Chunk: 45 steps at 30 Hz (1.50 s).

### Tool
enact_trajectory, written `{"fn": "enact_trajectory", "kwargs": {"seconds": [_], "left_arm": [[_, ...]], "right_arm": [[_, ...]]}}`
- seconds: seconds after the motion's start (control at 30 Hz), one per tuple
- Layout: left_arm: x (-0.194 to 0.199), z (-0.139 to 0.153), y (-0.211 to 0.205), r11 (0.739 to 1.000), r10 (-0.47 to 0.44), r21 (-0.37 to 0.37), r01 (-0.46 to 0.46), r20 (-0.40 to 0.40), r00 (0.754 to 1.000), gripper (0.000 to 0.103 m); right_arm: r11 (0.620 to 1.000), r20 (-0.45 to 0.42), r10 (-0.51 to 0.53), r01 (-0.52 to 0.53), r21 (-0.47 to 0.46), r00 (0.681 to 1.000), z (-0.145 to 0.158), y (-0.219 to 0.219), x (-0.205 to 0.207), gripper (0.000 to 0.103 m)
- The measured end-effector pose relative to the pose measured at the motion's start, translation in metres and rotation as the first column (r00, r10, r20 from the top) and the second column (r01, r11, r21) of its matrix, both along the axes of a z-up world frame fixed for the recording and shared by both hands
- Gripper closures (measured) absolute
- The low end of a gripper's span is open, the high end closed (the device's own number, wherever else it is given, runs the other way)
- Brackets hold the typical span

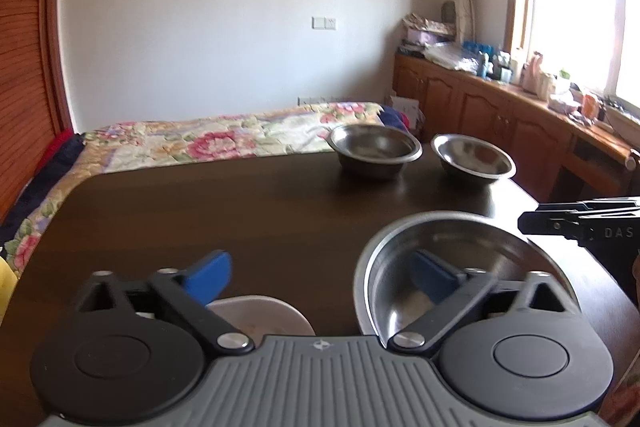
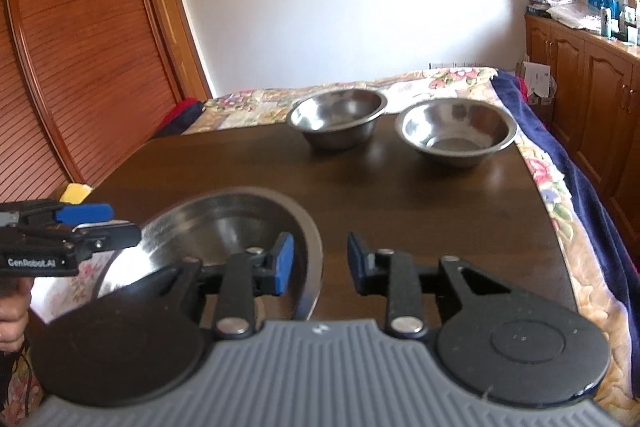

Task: Organize plates and bowls

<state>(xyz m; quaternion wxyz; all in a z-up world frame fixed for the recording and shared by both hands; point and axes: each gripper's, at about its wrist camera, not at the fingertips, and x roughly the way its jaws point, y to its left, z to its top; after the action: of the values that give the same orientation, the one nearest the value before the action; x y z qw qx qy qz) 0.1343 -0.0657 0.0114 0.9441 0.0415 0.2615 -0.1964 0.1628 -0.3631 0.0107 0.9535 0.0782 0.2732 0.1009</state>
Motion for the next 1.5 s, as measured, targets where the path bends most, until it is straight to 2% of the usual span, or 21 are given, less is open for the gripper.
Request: {"fn": "enact_trajectory", "kwargs": {"seconds": [0.13,0.27,0.33,0.4,0.47,0.7,0.93,1.5], "left_arm": [[0.005,0.004,0.002,1.000,0.010,-0.012,-0.009,0.009,1.000,0.000],[0.009,0.008,0.002,1.000,0.020,-0.004,-0.020,0.024,1.000,0.000],[0.012,0.012,0.002,1.000,0.019,-0.006,-0.019,0.030,0.999,0.000],[0.015,0.015,0.001,1.000,0.022,-0.004,-0.022,0.039,0.999,0.000],[0.017,0.018,0.001,1.000,0.022,-0.004,-0.021,0.046,0.999,0.000],[0.027,0.029,-0.006,1.000,0.015,0.007,-0.015,0.069,0.998,0.000],[0.038,0.035,-0.016,1.000,0.001,0.029,-0.004,0.081,0.997,0.000],[0.076,0.036,-0.033,0.998,0.018,0.057,-0.021,0.053,0.998,0.000]], "right_arm": [[1.000,0.023,-0.010,0.010,-0.005,1.000,0.008,-0.004,0.003,0.060],[1.000,0.044,-0.023,0.024,-0.010,0.999,0.013,-0.006,0.006,0.041],[1.000,0.053,-0.027,0.027,-0.002,0.998,0.015,-0.008,0.008,0.036],[1.000,0.057,-0.027,0.026,0.012,0.998,0.017,-0.010,0.010,0.018],[0.999,0.073,-0.034,0.034,0.003,0.997,0.020,-0.010,0.012,0.010],[0.999,0.088,-0.040,0.042,-0.022,0.995,0.023,-0.012,0.022,0.000],[0.998,0.095,-0.043,0.047,-0.038,0.995,0.025,-0.013,0.034,0.000],[0.998,0.104,-0.024,0.029,-0.056,0.994,0.035,-0.021,0.069,0.000]]}}
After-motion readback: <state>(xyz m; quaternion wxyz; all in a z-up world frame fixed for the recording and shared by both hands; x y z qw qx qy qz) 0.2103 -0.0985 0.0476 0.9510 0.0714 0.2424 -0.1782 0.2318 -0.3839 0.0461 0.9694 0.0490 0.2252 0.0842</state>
